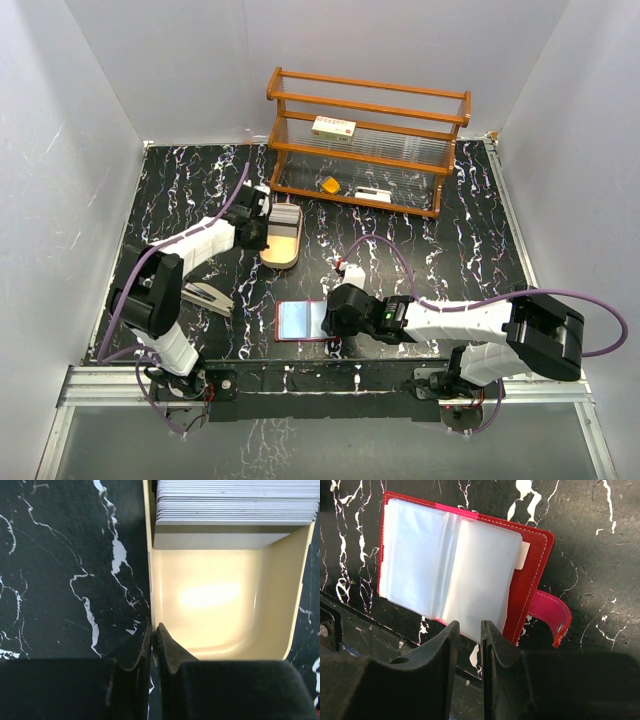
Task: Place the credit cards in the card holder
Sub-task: Adjust the storage box at the center of the board.
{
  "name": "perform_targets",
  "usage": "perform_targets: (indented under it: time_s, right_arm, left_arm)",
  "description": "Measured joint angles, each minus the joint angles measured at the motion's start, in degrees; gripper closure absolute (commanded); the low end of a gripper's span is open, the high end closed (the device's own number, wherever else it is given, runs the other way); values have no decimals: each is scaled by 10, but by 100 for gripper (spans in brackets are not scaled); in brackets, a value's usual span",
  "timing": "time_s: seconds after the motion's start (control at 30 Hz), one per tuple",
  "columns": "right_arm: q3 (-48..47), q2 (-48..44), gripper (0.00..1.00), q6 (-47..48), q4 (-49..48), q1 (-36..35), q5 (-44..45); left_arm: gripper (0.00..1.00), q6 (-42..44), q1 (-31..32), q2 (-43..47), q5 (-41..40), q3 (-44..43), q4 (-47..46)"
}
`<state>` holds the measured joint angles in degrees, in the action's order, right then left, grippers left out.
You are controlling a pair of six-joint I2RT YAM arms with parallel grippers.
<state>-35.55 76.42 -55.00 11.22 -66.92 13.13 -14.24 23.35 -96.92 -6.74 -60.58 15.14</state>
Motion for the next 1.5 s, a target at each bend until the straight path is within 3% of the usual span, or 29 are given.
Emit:
perform_targets:
  time_s: [0.43,0.67,0.8,1.1,1.33,1.5]
  right_arm:
    - [25,-7,78,-8,-8,0,-3]
    - [28,-7,78,-11,-8,0,-6]
    - [27,-7,78,-11,-8,0,-6]
    - [23,-10,76,-8,0,0,-5]
    - [-24,-18,63,8,39,0,1]
    - [-81,-35,56,44,73,5,23]
  left_arm:
    - [93,86,1,34,108,36,-19]
    - [64,97,1,34,140,29,-23]
    - [58,88,1,37,148,14,-23]
    - [60,-9,1,144,152,14,34]
    - [66,-93,1,276,177,98,49]
    - [75,-139,1,284,175,117,60]
